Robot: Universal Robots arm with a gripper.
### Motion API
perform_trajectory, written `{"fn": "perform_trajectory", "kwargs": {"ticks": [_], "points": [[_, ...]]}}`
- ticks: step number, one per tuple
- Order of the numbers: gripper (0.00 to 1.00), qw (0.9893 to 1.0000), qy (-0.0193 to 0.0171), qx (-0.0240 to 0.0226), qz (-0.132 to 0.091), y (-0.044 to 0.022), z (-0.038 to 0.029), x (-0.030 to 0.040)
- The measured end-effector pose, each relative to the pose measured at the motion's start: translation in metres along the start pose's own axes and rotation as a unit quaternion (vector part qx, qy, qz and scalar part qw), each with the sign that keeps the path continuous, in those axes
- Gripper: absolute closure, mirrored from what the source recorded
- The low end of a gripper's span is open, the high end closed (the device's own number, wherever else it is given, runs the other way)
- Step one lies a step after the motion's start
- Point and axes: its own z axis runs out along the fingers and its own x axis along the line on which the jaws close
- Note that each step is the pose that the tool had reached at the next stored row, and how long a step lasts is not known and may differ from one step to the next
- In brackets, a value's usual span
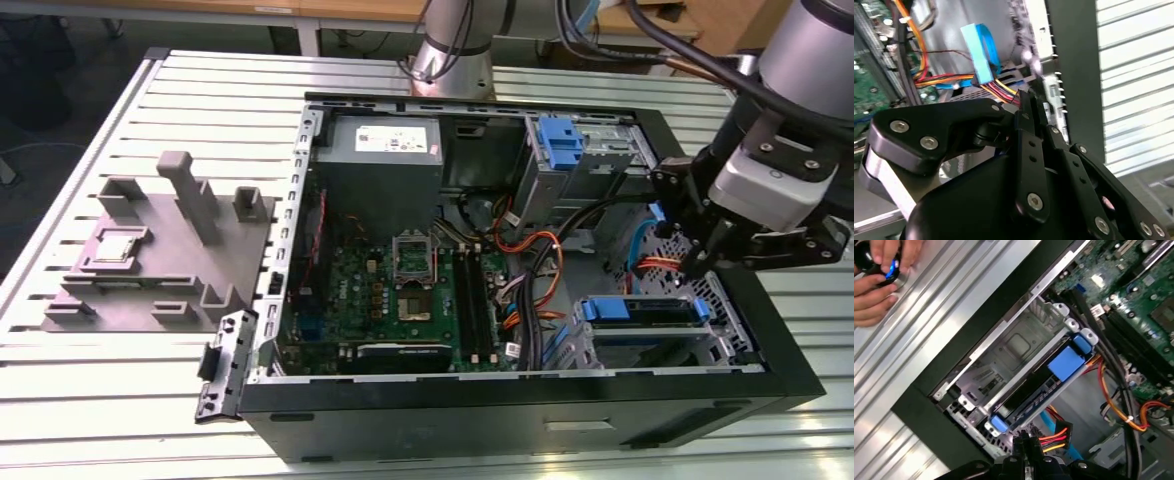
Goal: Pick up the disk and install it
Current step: 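Insert the first disk wire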
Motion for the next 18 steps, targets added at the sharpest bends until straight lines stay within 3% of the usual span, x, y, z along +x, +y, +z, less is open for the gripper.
{"fn": "perform_trajectory", "kwargs": {"ticks": [2,3,6,10,15,18], "points": [[0.84,0.9999,-0.0118,-0.004,0.001,0.0001,0.0,0.0001],[0.84,0.9999,-0.0137,-0.0046,0.003,0.0003,0.0,0.0003],[0.84,0.9996,-0.0122,-0.0063,0.023,0.0005,0.0004,0.0004],[0.84,0.9982,-0.0088,-0.009,0.058,0.0006,0.0011,0.0004],[0.84,0.9951,-0.0051,-0.012,0.098,0.0006,0.0014,0.0004],[0.84,0.9926,-0.0029,-0.0137,0.121,0.0007,0.0017,0.0004]]}}
